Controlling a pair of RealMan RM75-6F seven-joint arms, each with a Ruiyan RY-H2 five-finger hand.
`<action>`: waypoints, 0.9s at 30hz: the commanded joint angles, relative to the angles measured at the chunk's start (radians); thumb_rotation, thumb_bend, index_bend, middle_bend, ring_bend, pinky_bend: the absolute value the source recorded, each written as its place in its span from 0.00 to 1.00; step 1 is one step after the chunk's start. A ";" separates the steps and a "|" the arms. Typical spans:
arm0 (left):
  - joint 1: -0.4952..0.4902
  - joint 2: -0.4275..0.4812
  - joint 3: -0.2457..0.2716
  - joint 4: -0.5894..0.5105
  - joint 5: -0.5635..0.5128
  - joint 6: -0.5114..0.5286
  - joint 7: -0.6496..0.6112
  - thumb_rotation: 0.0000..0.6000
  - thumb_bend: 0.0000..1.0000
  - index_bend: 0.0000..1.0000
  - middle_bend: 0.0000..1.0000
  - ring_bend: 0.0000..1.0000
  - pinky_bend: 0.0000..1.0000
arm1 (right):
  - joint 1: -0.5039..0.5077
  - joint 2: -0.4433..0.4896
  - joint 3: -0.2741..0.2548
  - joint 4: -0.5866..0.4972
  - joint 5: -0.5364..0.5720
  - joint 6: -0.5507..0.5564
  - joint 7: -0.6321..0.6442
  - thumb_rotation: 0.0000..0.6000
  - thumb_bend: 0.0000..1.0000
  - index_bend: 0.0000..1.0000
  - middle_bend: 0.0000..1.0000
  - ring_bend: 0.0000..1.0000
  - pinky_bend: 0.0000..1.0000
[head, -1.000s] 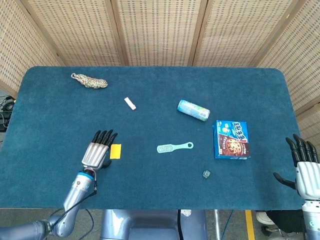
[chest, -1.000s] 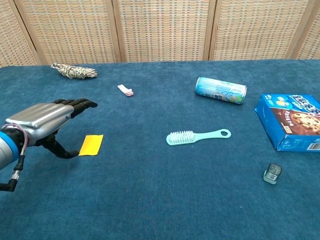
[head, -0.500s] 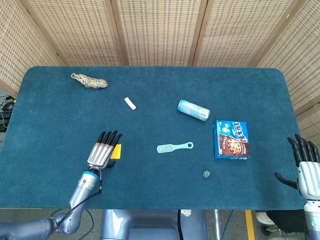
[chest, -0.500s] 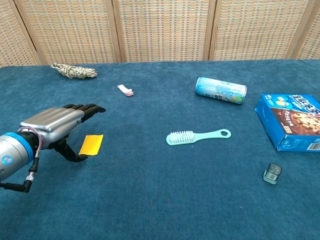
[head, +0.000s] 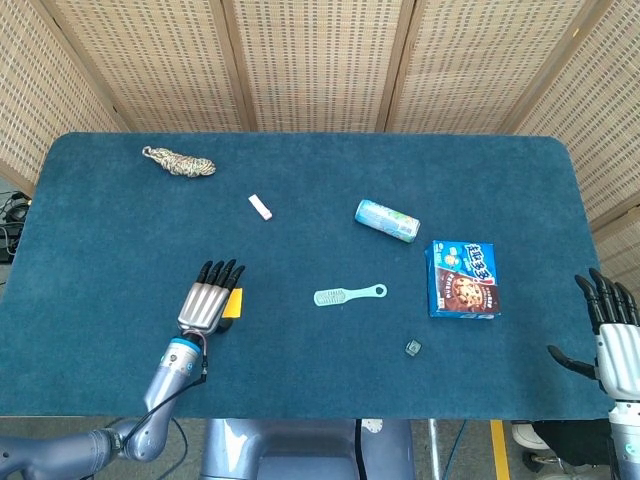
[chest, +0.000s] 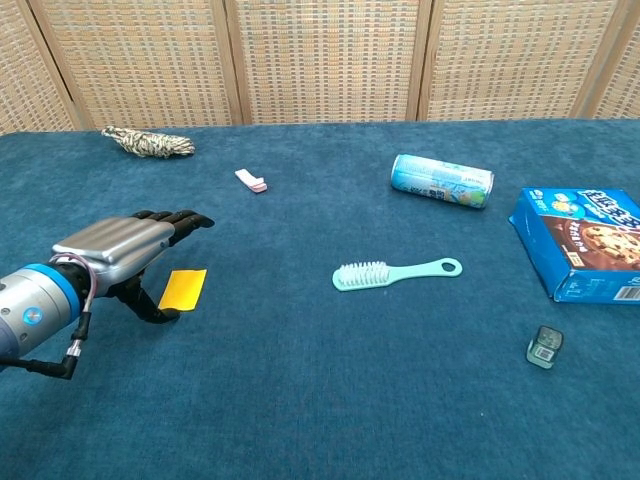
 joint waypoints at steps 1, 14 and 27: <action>-0.010 -0.008 0.002 0.014 -0.001 -0.002 0.004 1.00 0.29 0.00 0.00 0.00 0.00 | -0.001 -0.001 0.000 0.000 -0.005 0.007 0.003 1.00 0.00 0.00 0.00 0.00 0.00; -0.026 -0.029 -0.002 0.052 0.040 0.042 -0.026 1.00 0.62 0.00 0.00 0.00 0.00 | 0.003 -0.003 -0.006 -0.003 -0.010 -0.002 -0.002 1.00 0.00 0.00 0.00 0.00 0.00; -0.002 0.010 0.030 -0.004 0.065 0.041 -0.103 1.00 0.61 0.00 0.00 0.00 0.00 | 0.002 -0.001 -0.008 -0.007 -0.008 -0.003 -0.002 1.00 0.00 0.00 0.00 0.00 0.00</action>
